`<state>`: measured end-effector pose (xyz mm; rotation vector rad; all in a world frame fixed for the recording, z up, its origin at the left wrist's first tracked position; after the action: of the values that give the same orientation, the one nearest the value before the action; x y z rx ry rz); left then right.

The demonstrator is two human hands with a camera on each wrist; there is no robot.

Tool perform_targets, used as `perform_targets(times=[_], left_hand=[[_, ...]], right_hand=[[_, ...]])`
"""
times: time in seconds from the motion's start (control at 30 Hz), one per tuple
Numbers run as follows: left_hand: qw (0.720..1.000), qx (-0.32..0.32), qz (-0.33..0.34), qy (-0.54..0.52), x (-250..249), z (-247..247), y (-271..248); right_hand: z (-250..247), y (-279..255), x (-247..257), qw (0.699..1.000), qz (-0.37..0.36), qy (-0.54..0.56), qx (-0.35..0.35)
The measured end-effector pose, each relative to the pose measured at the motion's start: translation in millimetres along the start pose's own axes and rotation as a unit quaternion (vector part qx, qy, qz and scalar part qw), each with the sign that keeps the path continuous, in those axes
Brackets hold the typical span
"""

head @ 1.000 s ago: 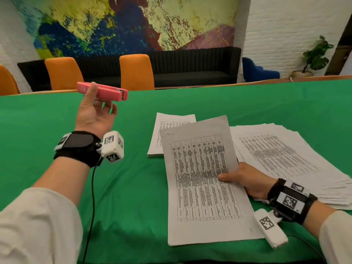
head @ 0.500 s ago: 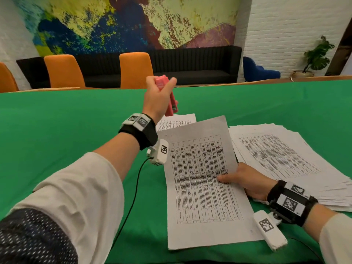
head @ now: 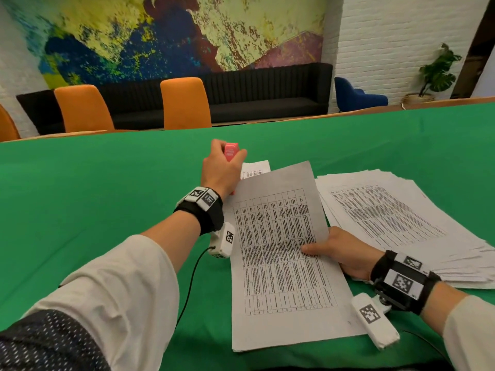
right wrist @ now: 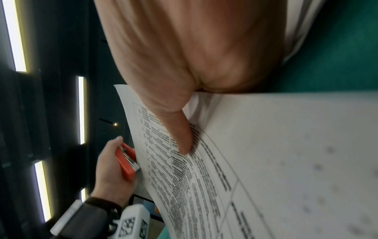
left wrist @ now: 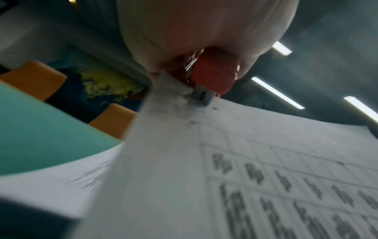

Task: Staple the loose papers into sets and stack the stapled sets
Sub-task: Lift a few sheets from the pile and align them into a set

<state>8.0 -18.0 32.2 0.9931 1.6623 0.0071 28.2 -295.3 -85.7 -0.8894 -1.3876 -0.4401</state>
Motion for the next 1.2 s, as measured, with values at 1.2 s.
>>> perform_targets(times=[1.2], left_hand=[[0.98, -0.037, -0.16, -0.108, 48.7, 4.7, -16.0]], right_hand=[[-2.5, 3.1, -2.1, 1.0, -0.001, -0.002, 0.001]])
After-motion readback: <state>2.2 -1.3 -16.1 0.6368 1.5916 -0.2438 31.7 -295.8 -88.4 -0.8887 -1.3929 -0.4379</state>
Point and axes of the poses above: each hand's wrist, its own y-axis towards the middle knuckle, its own z-axis out of the palm, x = y × z, the point moved 3 cm from there along y, towards the middle knuckle, and after that the axes turned 6 degrees about -x, right-handed, at the moved point
